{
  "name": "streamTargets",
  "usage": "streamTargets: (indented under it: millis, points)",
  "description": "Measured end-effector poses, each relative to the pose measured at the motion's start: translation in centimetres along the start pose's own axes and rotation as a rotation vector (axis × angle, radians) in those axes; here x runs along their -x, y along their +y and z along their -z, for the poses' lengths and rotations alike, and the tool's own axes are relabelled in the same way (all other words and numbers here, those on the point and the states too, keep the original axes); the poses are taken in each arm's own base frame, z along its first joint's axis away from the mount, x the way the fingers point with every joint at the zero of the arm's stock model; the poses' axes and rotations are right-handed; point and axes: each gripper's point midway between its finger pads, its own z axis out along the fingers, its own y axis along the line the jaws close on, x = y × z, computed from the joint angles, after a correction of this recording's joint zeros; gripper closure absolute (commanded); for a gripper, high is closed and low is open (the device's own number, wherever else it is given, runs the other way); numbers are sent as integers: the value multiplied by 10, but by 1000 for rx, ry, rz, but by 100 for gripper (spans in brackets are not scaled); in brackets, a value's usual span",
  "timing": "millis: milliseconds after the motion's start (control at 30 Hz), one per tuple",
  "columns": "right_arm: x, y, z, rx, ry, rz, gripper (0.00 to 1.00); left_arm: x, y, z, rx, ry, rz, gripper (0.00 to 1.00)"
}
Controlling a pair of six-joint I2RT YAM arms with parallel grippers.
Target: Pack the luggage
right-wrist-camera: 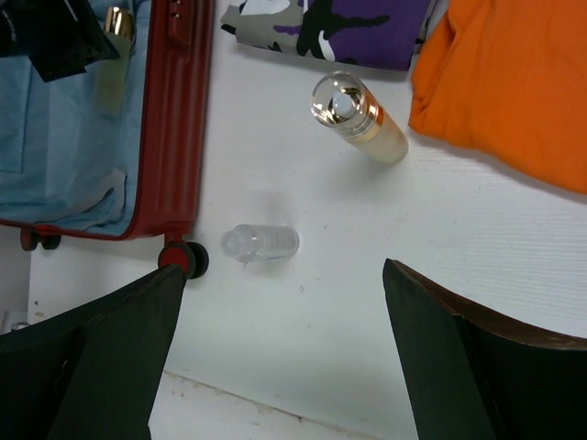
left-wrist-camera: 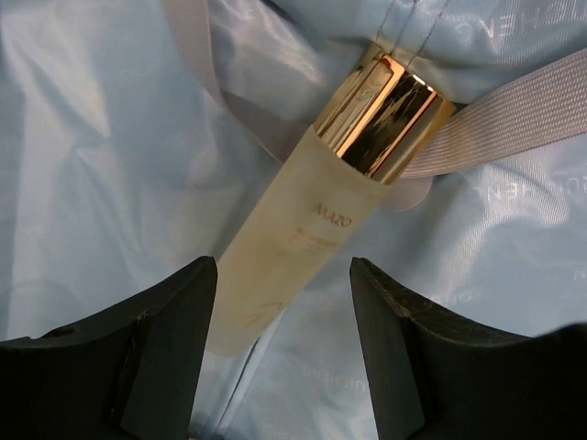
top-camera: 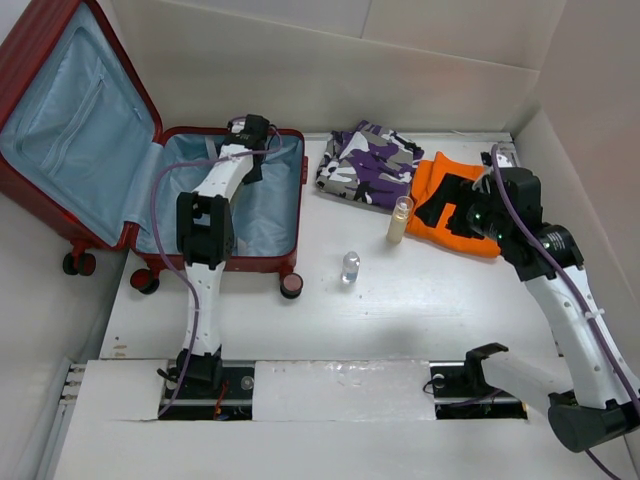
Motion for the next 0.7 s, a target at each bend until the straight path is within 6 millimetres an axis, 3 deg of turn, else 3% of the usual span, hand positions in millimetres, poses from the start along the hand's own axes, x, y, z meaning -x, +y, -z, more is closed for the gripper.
streamTargets:
  millis: [233, 300, 367, 433, 533, 600, 700]
  points:
    - [7, -6, 2, -42, -30, 0, 5, 7, -9, 1, -58, -13, 39, 46]
    - [8, -8, 2, -56, -36, 0, 8, 8, -16, 9, -116, -11, 58, 46]
    - [9, -11, 2, -71, -43, -2, 8, 12, -19, 29, -178, -21, 73, 44]
    - [11, -15, 2, -96, -57, -8, 8, 20, -23, 63, -253, -55, 79, 40]
    - [16, -23, 1, -145, -80, -16, 8, 32, -48, 141, -435, -162, 68, 35]
    - [21, -28, 0, -179, -91, -22, 8, 27, -78, 211, -607, -242, 27, 30]
    - [32, -31, -1, -220, -115, -32, 8, -6, -131, 315, -897, -322, -81, 24]
